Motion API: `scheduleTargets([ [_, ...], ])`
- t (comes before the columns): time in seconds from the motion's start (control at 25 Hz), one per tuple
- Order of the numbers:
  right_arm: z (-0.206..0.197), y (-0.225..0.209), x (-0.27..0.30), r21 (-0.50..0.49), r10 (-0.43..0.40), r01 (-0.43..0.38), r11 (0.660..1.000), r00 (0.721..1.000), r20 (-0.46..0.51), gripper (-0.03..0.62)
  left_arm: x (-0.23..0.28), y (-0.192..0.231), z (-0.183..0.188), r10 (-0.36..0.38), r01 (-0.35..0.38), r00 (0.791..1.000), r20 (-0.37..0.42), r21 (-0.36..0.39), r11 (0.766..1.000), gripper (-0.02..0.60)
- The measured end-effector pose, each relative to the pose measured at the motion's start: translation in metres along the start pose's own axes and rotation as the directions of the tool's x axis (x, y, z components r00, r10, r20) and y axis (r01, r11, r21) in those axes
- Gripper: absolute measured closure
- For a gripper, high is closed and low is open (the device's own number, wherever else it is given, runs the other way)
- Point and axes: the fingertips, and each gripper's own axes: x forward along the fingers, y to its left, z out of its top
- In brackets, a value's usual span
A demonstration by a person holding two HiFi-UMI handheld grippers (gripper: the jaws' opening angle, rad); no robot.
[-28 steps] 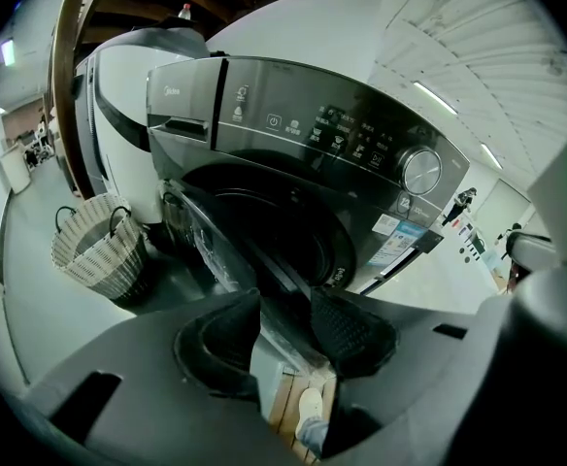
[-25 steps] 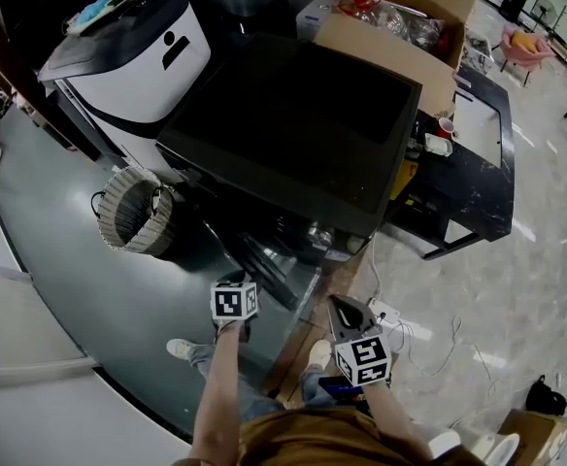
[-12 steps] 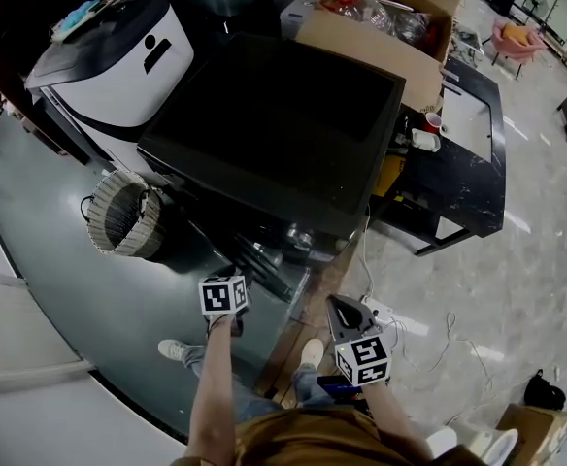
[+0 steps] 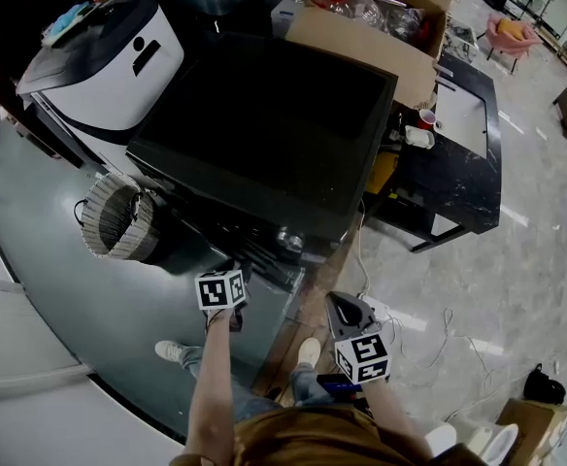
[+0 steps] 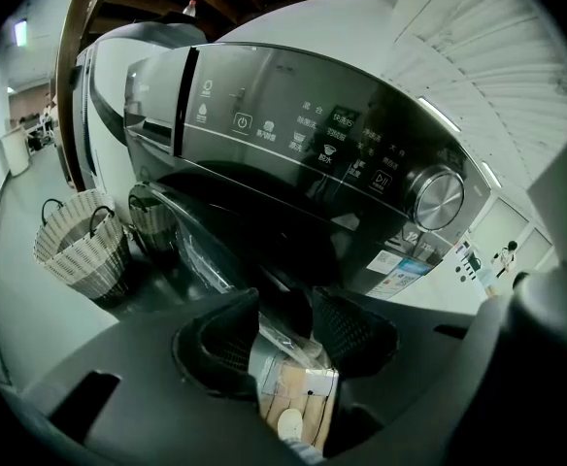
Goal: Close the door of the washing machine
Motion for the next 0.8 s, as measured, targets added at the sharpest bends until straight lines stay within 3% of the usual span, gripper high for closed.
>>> scheduleTargets([
  [0.36,-0.001,-0.02,-0.012,0.023,-0.059,0.059,0.998,0.998,0.003,0.582,0.018,-0.011,0.016,-0.017,0.017,1.0,0.01,0.028,0.999,0.391],
  [0.8,-0.004,-0.041,-0.017,0.054,-0.111,0.111,0.992,0.994,-0.001,0.582,0.029,-0.013,0.024,-0.018,0.019,1.0,-0.017,0.004,1.0,0.379],
])
